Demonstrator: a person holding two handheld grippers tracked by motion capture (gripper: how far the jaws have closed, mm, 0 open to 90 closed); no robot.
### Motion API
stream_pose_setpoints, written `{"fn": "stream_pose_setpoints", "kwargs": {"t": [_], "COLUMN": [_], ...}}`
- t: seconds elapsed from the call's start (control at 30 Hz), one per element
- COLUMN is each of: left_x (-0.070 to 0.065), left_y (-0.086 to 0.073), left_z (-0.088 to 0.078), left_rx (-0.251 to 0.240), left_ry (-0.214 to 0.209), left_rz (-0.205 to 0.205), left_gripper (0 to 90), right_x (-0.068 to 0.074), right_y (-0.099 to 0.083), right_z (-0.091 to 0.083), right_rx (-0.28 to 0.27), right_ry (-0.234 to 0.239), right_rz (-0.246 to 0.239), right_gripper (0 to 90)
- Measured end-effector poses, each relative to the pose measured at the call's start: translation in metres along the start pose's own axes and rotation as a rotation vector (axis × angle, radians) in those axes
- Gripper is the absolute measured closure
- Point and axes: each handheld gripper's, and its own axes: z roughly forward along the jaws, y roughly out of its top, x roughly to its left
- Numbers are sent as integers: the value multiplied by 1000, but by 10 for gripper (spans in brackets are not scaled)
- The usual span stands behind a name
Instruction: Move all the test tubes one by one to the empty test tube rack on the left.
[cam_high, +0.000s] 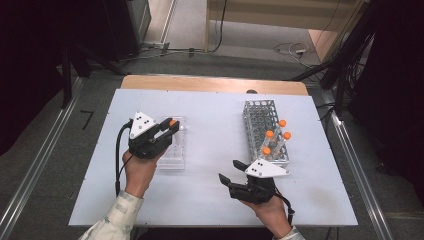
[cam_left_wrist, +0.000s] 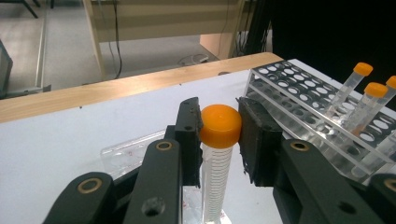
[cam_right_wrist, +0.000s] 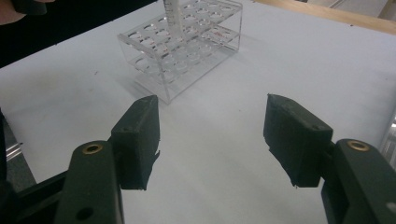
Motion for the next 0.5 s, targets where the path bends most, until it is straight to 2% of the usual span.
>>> {"fn": "stream_pose_setpoints", "kwargs": {"t": [0.2,0.5], "left_x": [-3,-9], "left_y": [-12,-39], "left_z": [4,15], "left_rx": [26,76], "left_ry": [9,32], "left_rz": [27,71], "left_gripper": [700,697], "right_x": [0,0], "right_y": [-1,-1], "right_z": [1,1], "right_rx": [2,5], "right_ry": [-2,-3], "right_rz": [4,-1], "right_gripper": [346,345]}}
